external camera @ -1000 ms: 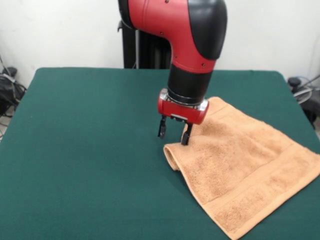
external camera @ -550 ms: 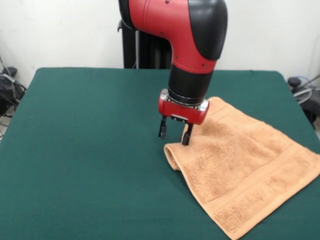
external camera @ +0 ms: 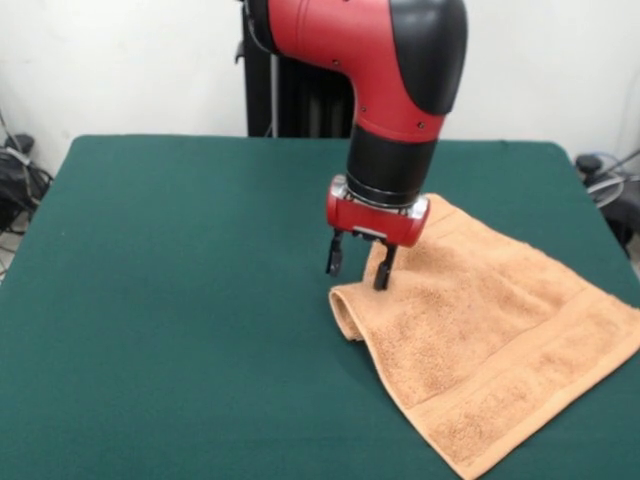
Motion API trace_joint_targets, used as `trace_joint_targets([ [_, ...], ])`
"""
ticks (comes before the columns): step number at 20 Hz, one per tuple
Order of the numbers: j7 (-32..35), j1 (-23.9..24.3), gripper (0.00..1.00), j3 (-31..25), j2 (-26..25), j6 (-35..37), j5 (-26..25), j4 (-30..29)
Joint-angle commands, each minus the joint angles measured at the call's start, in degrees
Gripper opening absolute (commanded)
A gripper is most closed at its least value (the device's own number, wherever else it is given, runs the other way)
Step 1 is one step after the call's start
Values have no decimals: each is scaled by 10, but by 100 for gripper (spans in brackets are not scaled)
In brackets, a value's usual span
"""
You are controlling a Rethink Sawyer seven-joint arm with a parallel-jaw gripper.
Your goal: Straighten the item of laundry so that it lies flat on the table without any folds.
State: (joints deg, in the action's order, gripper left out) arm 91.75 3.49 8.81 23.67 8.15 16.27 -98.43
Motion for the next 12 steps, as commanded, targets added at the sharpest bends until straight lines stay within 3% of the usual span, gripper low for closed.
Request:
trace_joint_targets([
  [1,133,-21,100,-53,16,25,24,-17],
  [12,132,-8,100,-68,-15,-11,29,-8],
])
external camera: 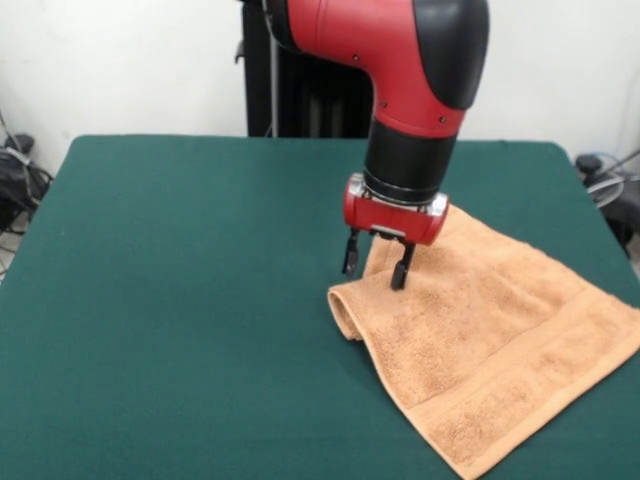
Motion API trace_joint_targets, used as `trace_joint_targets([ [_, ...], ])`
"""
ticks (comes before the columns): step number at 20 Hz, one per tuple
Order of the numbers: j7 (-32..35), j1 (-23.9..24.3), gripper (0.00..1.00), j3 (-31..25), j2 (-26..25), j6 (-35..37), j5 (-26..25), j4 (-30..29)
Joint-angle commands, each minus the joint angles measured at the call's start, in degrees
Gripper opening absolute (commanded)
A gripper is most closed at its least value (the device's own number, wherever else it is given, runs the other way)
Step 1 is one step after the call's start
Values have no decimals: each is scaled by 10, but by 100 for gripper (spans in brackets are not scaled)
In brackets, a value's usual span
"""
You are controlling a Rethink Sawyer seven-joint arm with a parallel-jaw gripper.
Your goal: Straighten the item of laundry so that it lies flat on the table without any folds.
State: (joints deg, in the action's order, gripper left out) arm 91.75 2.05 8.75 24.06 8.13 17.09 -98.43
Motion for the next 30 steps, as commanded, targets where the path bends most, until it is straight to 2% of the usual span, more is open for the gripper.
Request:
trace_joint_targets([
  [1,130,7,100,-65,-19,-11,20,-6],
  [5,121,22,100,-72,-37,-25,11,3],
  [9,116,17,100,-62,-52,-18,12,21],
  [21,116,7,100,-39,-60,-1,17,44],
  [22,116,5,0,-37,-60,1,17,45],
  [30,115,-3,0,-29,-61,-4,12,46],
])
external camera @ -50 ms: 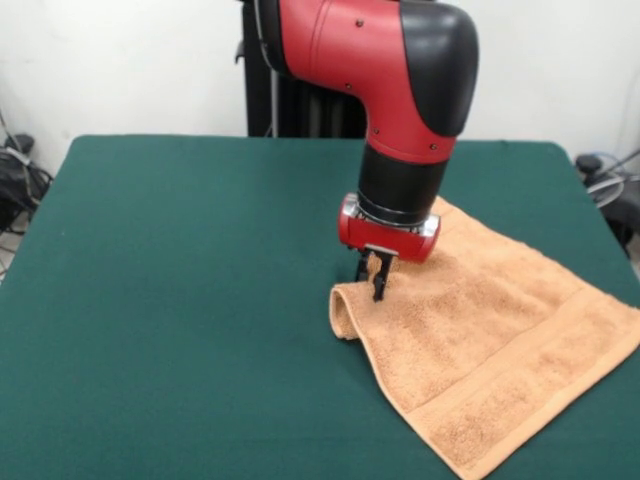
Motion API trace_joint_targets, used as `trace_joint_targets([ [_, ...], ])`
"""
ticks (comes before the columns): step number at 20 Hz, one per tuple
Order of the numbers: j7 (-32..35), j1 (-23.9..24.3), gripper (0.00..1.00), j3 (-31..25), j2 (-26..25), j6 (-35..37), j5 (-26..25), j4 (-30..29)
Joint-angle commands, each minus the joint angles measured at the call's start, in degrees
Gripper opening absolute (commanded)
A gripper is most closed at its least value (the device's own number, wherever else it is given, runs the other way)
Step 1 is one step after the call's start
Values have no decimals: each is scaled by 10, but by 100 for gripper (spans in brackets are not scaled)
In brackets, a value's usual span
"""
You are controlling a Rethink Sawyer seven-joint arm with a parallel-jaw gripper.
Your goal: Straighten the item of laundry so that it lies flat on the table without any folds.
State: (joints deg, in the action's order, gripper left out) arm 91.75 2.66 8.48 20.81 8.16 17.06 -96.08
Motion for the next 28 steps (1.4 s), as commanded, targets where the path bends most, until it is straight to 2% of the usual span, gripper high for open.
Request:
trace_joint_targets([
  [1,116,-9,0,-26,-29,-5,13,22],
  [8,118,-24,0,-10,-30,17,19,32],
  [11,122,-19,0,-17,-24,5,19,26],
  [19,136,-37,0,-3,-13,21,32,17],
  [28,133,-36,0,-6,3,35,33,2],
])
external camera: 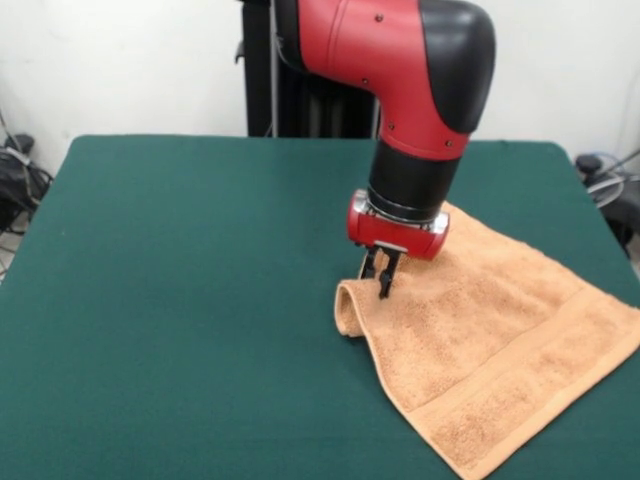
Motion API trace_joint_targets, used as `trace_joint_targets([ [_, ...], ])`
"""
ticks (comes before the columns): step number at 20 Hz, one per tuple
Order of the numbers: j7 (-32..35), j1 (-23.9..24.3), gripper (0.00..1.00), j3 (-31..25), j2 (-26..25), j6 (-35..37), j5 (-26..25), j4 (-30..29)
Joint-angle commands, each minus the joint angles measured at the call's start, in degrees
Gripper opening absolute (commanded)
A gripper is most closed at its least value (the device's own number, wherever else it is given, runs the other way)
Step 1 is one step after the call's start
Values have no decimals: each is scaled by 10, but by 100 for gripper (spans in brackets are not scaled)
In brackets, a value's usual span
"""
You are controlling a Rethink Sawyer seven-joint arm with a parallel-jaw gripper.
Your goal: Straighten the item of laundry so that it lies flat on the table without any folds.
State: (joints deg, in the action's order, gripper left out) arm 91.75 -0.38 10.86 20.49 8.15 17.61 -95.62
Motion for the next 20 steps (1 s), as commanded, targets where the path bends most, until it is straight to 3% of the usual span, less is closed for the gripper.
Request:
trace_joint_targets([
  [1,132,-6,0,-31,7,36,26,-4],
  [20,138,12,0,-50,38,37,32,-29],
])
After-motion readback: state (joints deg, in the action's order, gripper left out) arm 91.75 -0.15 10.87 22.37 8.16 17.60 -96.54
